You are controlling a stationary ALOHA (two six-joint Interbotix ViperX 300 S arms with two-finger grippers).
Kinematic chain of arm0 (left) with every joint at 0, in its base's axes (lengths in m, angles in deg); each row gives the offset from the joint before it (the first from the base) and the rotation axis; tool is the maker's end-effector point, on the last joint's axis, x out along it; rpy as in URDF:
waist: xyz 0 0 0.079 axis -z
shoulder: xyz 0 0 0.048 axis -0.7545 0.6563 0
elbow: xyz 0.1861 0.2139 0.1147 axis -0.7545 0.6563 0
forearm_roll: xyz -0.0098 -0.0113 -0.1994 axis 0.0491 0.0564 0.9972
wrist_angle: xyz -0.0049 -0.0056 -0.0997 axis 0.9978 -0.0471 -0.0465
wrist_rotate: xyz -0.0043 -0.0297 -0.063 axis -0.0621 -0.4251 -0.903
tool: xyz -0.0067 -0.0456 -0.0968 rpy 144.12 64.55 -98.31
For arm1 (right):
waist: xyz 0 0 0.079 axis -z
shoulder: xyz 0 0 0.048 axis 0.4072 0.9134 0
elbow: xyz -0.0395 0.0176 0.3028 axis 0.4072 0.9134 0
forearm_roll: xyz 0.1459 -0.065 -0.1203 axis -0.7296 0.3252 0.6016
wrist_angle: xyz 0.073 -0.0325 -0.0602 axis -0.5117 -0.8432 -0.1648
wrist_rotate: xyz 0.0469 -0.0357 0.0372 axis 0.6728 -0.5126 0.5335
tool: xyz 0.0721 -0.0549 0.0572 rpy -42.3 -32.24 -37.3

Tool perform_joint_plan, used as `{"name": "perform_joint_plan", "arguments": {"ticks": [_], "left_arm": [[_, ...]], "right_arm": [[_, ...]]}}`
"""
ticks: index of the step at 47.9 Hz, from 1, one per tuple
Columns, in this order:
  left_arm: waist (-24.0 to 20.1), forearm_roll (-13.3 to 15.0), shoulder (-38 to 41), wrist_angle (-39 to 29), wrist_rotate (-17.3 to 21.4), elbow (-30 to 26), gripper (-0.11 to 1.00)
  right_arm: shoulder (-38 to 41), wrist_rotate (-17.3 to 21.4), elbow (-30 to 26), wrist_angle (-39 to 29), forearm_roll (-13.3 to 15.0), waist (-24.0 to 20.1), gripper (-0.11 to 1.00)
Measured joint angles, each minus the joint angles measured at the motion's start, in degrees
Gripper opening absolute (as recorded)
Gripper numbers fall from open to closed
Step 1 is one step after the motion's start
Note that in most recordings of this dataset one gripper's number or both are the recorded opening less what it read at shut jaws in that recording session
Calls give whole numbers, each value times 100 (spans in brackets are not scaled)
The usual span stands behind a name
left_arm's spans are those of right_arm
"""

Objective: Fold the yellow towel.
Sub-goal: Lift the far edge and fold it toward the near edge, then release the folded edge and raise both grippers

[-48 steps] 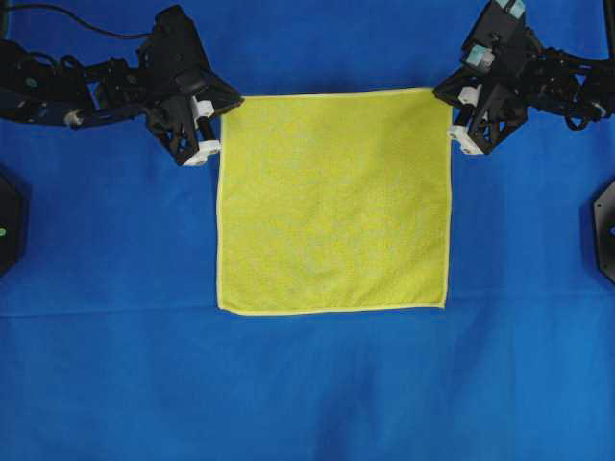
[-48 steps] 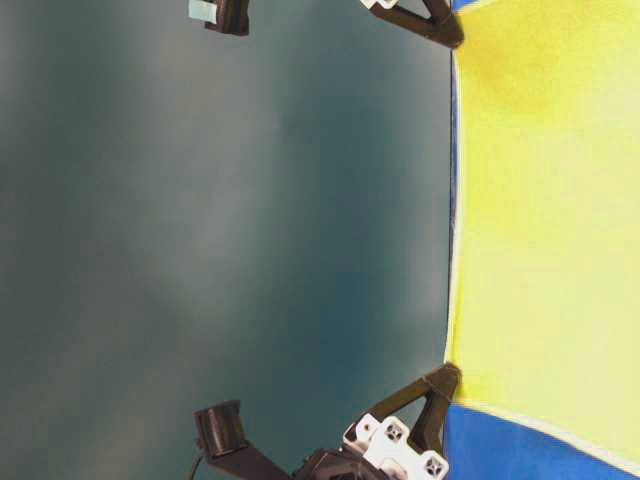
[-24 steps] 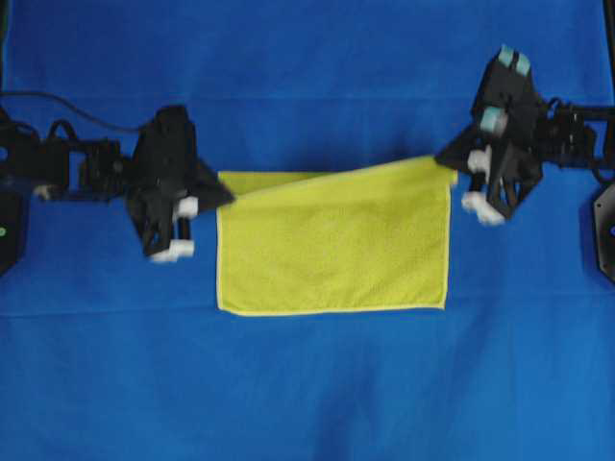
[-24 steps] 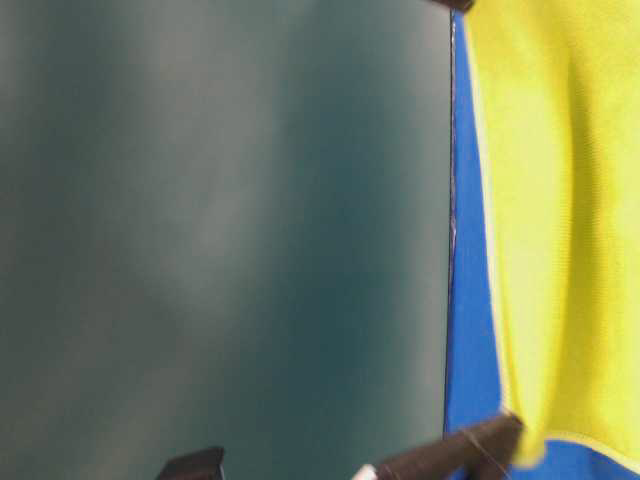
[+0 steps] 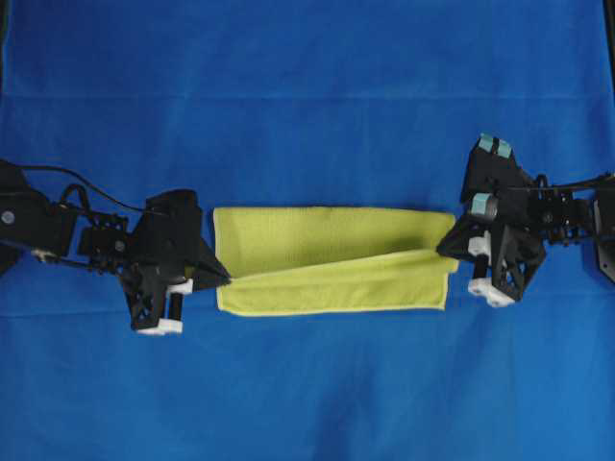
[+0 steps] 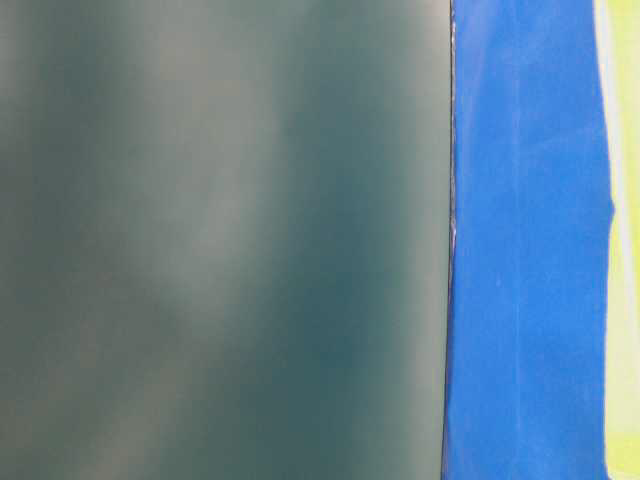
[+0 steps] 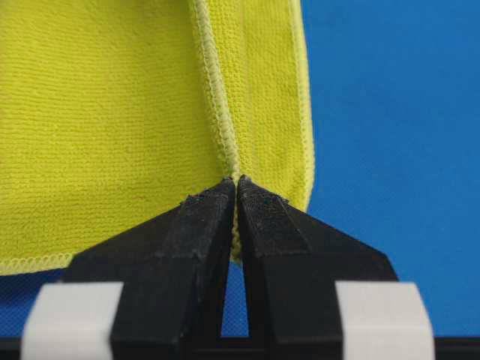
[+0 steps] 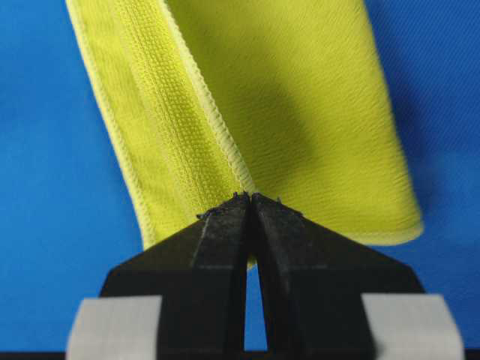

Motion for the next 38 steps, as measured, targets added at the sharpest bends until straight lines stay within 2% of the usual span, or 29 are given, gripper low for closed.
{"name": "perform_joint_plan", "arguments": {"ticks": [21,24,29,32,34,38], "left_arm": [[123,0,141,44,-9,-97,4],[158,-9,141,62,-53,-97,17],[211,0,141,62,-202,-97,51],[220,0,141,44,-281,-97,70],[229,0,132,9,-316,-97,76],[237,0,44,-53,-334,-97,71]], "right_arm": [[176,79,-18,79,-9,-211,4],[185,88,-35,79,-9,-255,15],[237,114,-62,79,-9,-343,49],[255,114,-105,70,-9,-422,64],[255,123,-132,53,-9,-457,67],[220,114,-185,0,9,-492,61]]}}
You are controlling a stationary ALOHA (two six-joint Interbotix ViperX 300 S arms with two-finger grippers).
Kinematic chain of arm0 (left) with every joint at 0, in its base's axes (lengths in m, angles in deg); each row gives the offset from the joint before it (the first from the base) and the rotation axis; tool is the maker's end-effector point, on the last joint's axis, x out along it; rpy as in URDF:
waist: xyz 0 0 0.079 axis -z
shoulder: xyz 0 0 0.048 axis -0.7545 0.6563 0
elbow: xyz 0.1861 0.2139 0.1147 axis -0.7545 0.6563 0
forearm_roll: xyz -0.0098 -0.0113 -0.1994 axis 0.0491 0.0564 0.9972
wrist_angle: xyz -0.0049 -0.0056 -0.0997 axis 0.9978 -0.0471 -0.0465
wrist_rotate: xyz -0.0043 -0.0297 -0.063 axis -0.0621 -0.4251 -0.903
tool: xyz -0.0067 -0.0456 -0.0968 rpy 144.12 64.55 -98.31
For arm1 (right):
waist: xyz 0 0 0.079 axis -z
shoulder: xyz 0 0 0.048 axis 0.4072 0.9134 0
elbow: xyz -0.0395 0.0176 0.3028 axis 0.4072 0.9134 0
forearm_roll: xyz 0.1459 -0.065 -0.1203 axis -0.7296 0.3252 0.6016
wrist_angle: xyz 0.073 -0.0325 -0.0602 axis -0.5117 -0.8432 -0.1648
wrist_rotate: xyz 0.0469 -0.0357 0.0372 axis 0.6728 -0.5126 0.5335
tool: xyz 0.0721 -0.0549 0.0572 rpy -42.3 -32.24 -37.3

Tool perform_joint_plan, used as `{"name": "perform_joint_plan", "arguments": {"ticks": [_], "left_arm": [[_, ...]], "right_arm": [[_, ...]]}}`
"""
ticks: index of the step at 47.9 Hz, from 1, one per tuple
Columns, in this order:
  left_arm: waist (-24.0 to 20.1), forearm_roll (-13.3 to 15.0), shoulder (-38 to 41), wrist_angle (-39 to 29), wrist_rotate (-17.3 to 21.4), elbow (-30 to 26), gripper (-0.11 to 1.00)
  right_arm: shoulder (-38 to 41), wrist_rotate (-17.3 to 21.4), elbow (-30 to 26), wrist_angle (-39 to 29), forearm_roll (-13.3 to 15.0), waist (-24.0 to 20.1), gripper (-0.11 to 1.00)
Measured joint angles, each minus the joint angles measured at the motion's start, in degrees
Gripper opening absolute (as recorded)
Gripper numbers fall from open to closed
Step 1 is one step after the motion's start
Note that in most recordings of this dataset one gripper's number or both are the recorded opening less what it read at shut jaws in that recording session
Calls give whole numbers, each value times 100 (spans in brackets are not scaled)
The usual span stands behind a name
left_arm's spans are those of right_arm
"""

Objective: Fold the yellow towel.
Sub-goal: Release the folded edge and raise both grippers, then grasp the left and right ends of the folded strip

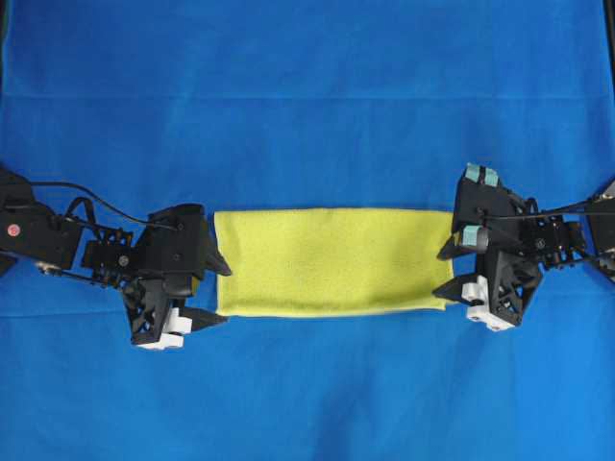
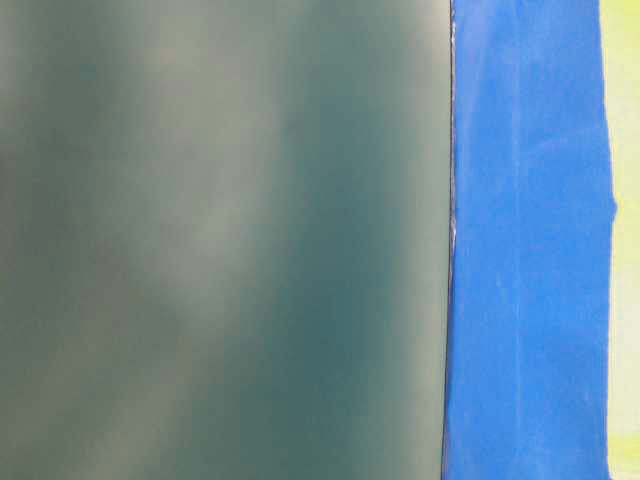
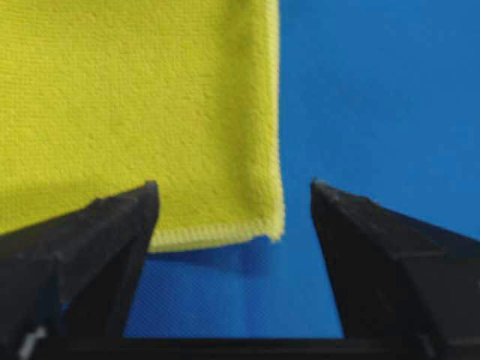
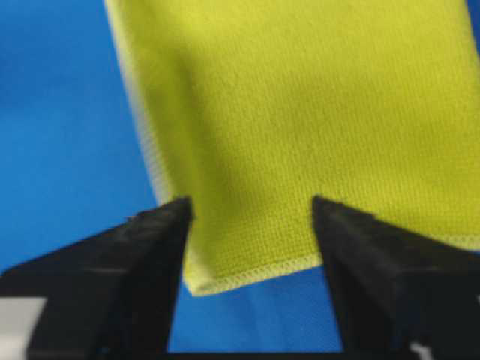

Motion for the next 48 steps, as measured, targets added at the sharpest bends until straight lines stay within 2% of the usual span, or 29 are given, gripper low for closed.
{"name": "perform_joint_plan", "arguments": {"ticks": [5,10,19,28,48], "left_arm": [[0,0,-193,-70,9,0,65],[-97,0,-413,-79,62,0,65],[-659,0,-457,-88,220,-9,65],[-984,-9,-202,-88,545,-70,65],[-1459,0,536,-88,633,-79,66]], "right_arm": [[-114,9,-70,-44,132,0,62],[-272,0,-105,-53,343,62,62],[-229,0,-105,-123,554,677,62],[53,0,-114,-202,773,1020,62],[826,0,-114,-193,844,1529,62]]}}
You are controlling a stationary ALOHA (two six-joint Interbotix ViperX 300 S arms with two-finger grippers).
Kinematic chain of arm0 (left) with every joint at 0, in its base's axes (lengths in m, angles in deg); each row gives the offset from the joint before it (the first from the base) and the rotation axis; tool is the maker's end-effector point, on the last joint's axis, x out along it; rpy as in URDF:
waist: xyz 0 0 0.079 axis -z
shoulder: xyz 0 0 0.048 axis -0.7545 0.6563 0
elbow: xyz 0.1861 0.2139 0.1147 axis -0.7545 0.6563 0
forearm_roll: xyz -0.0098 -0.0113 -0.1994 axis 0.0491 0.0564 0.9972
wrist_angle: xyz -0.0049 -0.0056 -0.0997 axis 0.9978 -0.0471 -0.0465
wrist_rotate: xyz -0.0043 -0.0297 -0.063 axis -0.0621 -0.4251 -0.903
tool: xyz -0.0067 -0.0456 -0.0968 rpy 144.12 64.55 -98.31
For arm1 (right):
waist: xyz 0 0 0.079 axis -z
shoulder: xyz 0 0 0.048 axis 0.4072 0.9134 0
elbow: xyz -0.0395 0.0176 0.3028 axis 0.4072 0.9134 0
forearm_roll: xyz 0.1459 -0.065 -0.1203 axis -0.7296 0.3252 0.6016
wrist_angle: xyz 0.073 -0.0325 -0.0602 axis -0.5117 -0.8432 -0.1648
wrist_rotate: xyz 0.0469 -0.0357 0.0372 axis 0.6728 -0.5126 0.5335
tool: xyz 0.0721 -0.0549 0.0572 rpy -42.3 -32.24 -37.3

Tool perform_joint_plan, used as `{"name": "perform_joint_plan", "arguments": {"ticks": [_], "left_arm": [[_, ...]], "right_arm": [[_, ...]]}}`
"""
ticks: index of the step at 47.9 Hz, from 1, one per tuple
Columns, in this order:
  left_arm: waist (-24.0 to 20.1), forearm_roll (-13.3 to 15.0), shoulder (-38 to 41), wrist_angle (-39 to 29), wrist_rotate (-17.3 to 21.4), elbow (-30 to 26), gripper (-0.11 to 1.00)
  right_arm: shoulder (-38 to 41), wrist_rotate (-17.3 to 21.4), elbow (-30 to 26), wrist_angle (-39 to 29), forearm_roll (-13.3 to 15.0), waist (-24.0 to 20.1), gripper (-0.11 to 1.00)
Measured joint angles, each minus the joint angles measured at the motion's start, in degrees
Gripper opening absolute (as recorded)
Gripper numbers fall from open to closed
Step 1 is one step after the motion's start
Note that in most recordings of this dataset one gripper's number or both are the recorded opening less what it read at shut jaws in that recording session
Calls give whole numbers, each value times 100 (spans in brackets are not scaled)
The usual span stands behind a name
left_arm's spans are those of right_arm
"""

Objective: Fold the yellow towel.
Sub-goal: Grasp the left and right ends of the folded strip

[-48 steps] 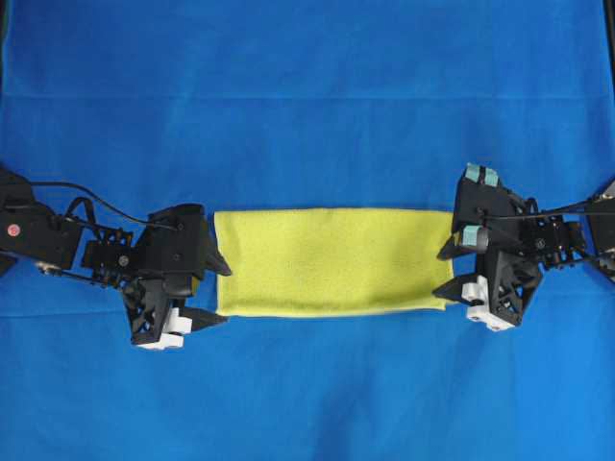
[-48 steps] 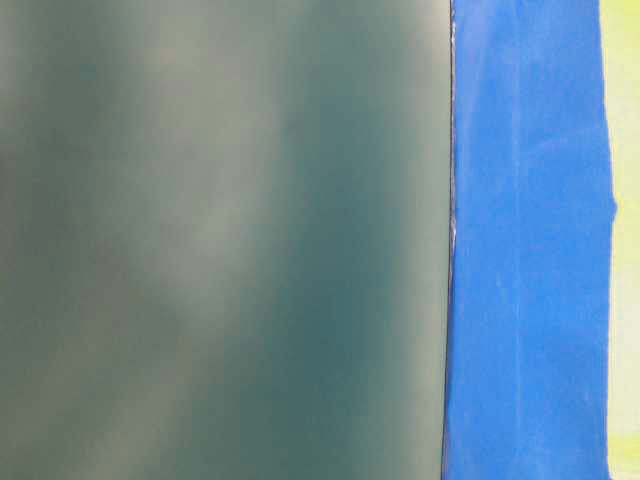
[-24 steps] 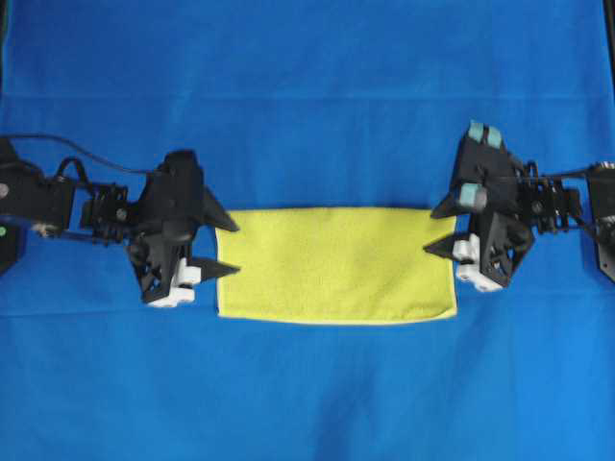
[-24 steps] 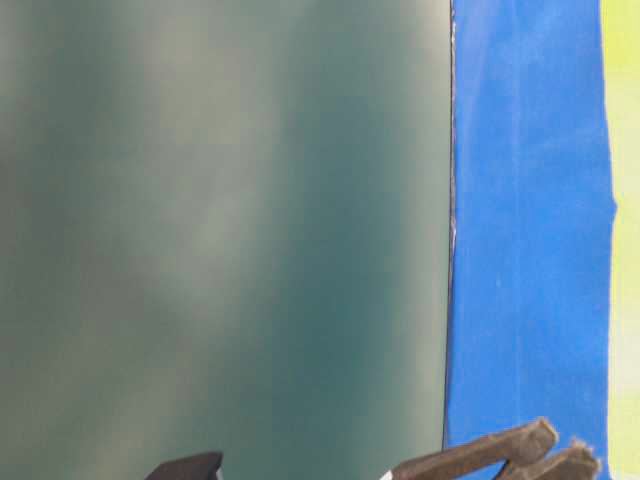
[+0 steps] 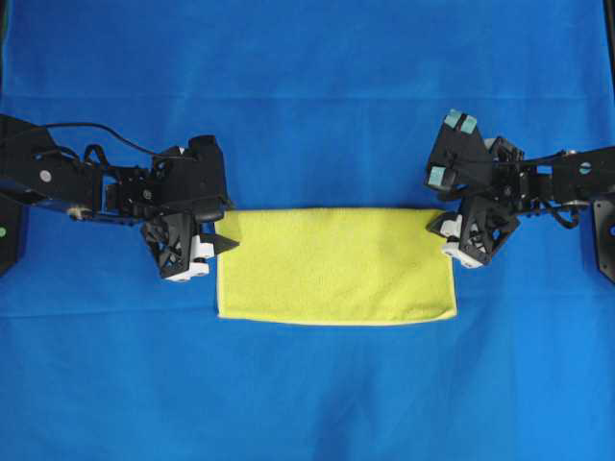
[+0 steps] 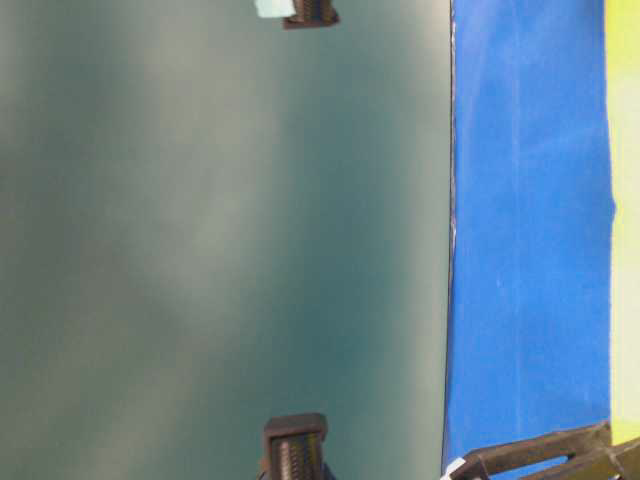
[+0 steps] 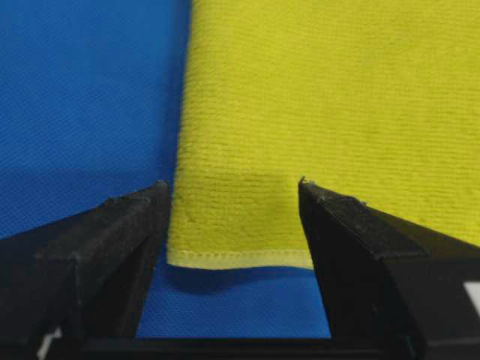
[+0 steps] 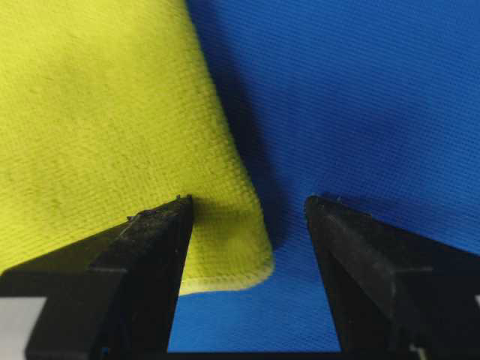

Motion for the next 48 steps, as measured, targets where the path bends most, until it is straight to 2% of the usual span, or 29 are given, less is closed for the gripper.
{"name": "perform_joint_plan", "arguments": {"ticks": [20,28,31,33,36,39,41,48], "left_arm": [[-149,-9,26,0,35,0,65],[-158,0,26,0,97,0,56],[-158,0,35,-26,123,0,46],[-158,0,35,-79,132,0,35],[-158,0,35,-167,149,0,16],[-167,0,35,-229,158,0,3],[-167,0,35,-237,158,-9,1],[-158,0,35,-255,158,-9,1]], "right_arm": [[9,9,9,0,176,167,62],[9,0,70,9,264,246,61],[18,0,105,18,308,246,54],[18,0,123,35,316,246,45],[18,-9,149,70,334,246,25],[18,-26,158,114,334,246,7],[18,-44,167,132,334,246,0],[18,-44,167,141,343,246,1]]}}
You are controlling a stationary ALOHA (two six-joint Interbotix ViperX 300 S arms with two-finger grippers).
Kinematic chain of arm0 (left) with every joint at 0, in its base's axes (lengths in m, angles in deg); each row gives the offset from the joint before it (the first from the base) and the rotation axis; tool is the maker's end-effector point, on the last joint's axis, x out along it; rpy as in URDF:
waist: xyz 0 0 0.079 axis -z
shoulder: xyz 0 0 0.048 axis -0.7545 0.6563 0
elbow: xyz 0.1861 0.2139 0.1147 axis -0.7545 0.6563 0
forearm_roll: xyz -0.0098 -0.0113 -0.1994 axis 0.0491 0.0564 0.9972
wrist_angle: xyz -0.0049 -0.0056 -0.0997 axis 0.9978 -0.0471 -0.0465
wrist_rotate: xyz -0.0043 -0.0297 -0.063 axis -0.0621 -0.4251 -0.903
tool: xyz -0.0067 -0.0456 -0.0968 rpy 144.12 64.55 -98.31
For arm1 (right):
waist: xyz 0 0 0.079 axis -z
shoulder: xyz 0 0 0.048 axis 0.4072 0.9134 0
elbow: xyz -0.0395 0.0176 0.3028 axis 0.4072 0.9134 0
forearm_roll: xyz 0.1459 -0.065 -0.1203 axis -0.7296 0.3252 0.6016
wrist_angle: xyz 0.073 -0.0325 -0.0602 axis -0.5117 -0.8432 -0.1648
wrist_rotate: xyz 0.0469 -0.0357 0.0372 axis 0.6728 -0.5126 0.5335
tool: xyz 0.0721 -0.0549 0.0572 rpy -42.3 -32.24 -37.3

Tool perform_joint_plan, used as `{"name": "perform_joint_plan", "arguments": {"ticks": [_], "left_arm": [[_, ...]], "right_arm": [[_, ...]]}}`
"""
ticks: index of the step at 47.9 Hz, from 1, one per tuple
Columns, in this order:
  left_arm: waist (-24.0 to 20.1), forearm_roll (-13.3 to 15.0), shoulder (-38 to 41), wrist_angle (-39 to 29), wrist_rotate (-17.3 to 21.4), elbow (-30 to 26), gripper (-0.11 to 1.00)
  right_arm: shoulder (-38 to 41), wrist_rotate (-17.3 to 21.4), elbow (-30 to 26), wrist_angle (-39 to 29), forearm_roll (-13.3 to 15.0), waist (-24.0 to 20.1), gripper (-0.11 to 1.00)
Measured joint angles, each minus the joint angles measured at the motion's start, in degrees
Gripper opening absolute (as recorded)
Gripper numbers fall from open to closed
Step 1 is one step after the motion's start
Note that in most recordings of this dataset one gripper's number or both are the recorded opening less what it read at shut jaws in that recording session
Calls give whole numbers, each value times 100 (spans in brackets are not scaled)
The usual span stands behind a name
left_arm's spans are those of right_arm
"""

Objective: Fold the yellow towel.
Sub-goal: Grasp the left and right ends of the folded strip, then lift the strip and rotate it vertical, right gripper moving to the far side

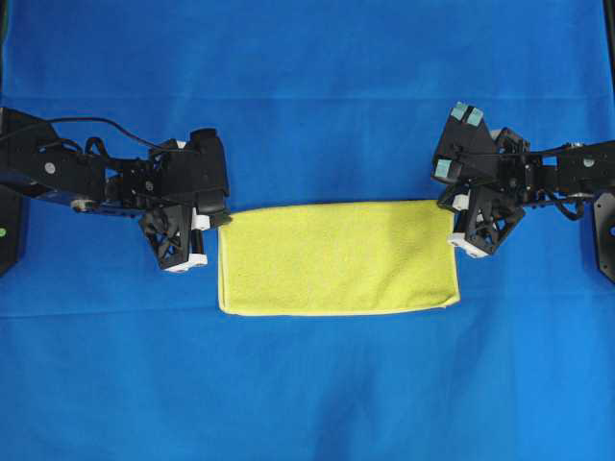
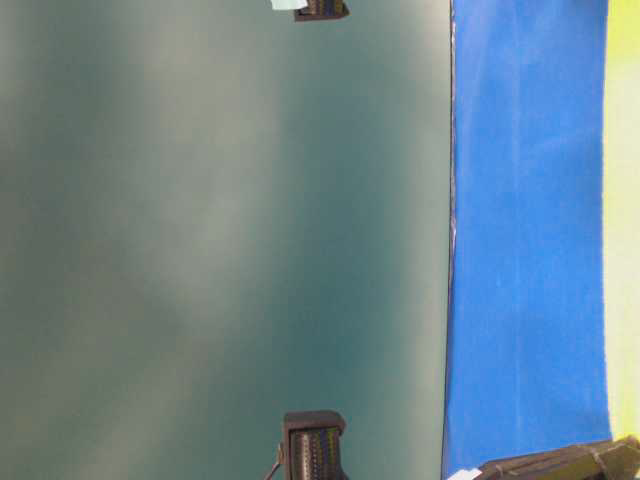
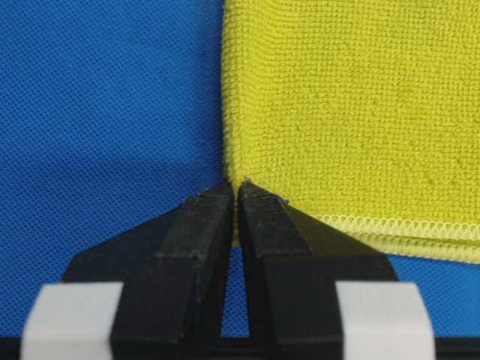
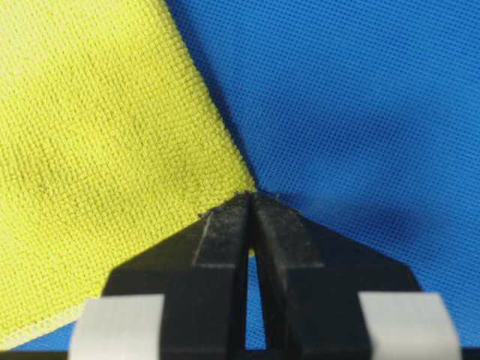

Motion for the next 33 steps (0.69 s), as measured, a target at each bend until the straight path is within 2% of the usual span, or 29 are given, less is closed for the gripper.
{"name": "perform_joint_plan", "arguments": {"ticks": [10,25,33], "left_arm": [[-9,-9,-123,-299,9,-97,1],[9,0,-1151,-1450,-62,-501,1],[158,0,-1793,-1731,-35,-650,1]], "right_arm": [[-176,35,0,-167,0,0,1],[-1433,44,-229,-1195,0,9,1],[-2136,44,-404,-1758,0,-158,1]]}}
